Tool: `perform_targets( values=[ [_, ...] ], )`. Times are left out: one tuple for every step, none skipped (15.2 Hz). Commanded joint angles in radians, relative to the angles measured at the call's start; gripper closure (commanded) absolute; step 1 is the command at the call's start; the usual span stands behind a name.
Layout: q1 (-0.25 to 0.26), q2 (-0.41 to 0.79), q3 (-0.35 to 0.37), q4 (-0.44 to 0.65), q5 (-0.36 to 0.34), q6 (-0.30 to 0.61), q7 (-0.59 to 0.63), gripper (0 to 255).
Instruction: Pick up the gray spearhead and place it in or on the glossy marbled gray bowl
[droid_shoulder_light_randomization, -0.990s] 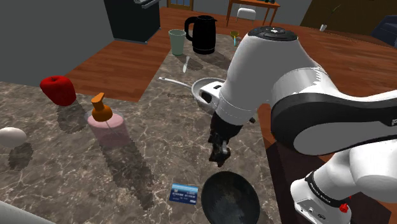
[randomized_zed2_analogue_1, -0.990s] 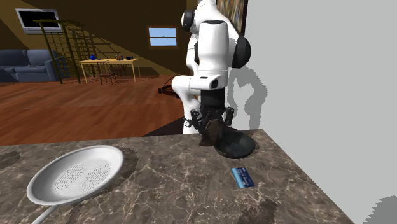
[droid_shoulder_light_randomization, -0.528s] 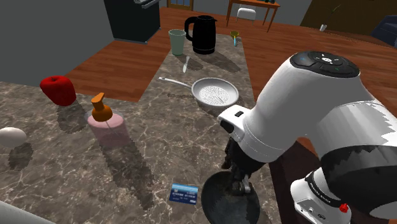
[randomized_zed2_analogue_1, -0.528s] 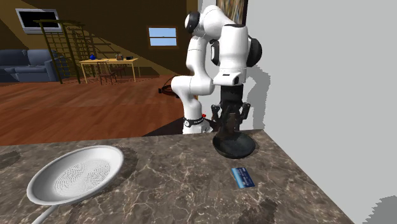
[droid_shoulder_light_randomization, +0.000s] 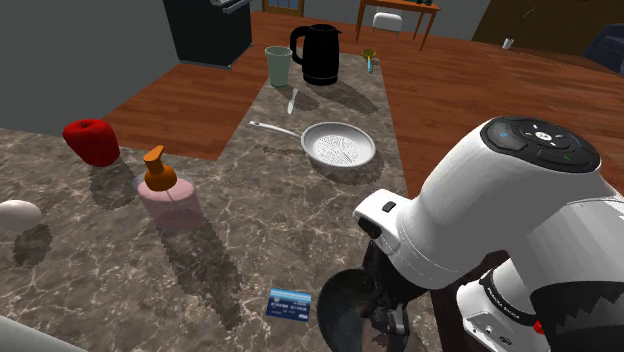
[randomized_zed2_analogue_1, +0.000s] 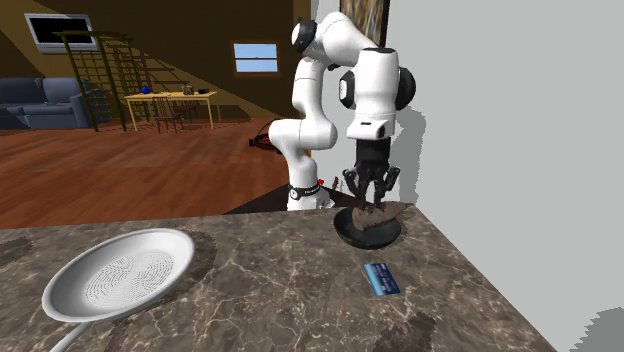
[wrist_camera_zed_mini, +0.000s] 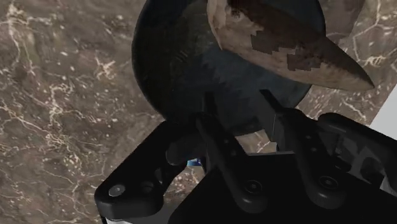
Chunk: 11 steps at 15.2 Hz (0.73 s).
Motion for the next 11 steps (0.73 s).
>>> perform_targets(
  values=[
    [0.057,0.025,-0.026,0.006,-0.022,0.016,-0.187,0],
    [0.124,0.044,-0.062,0.006,-0.045,0.028,-0.373,0],
    [0.191,0.053,-0.098,0.0,-0.062,0.036,-0.564,0],
    [0.26,0.054,-0.137,-0.012,-0.076,0.039,-0.759,0],
    [0.329,0.046,-0.177,-0.029,-0.089,0.039,-0.957,0],
    [0.389,0.034,-0.216,-0.048,-0.102,0.036,-1.128,0],
    [0.391,0.044,-0.215,-0.055,-0.103,0.053,-1.126,0],
    [0.39,0.054,-0.211,-0.061,-0.102,0.07,-1.126,0],
    [0.389,0.064,-0.207,-0.068,-0.101,0.086,-1.125,0],
    [0.388,0.075,-0.203,-0.074,-0.101,0.104,-1.124,0],
    [0.387,0.086,-0.199,-0.081,-0.1,0.121,-1.124,0]
  ],
)
